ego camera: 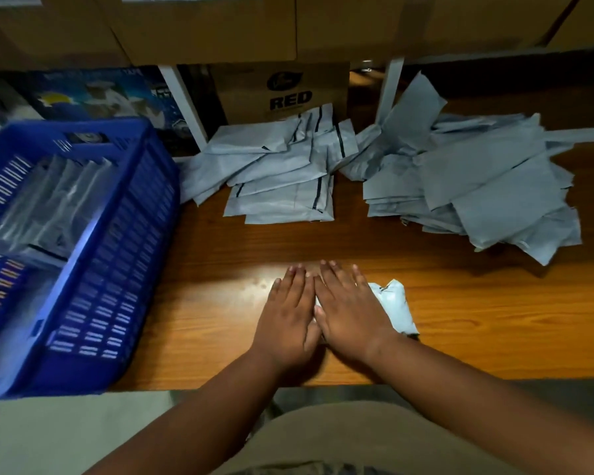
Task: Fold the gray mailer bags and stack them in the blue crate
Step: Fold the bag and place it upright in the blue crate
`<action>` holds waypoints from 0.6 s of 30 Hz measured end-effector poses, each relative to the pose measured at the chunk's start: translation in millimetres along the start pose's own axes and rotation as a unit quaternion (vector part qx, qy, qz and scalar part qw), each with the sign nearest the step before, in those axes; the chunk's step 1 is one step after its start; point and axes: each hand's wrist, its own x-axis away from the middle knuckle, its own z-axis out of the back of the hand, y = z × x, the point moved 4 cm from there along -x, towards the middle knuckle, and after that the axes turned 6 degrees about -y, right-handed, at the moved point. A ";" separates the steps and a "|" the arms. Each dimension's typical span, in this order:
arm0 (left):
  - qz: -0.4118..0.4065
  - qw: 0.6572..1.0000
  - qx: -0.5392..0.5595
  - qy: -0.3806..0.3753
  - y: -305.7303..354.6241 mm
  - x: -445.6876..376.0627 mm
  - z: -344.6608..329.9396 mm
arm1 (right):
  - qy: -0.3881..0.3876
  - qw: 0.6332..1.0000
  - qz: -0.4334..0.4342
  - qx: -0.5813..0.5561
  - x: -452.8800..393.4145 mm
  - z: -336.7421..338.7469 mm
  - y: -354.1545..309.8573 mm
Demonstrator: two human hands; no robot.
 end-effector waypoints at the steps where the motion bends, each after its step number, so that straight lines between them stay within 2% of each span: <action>1: 0.005 1.000 -0.009 0.001 1.6 0.1 -0.2 | -0.002 1.000 -0.002 0.006 -0.9 -0.3 -0.4; 12: 0.013 0.999 -0.024 -0.029 6.8 -6.2 1.1 | -0.021 1.000 0.002 0.003 -7.8 -5.3 2.4; 18: 0.005 1.000 -0.021 -0.019 6.6 -7.7 0.1 | -0.024 1.000 0.005 -0.007 -9.3 -8.6 4.4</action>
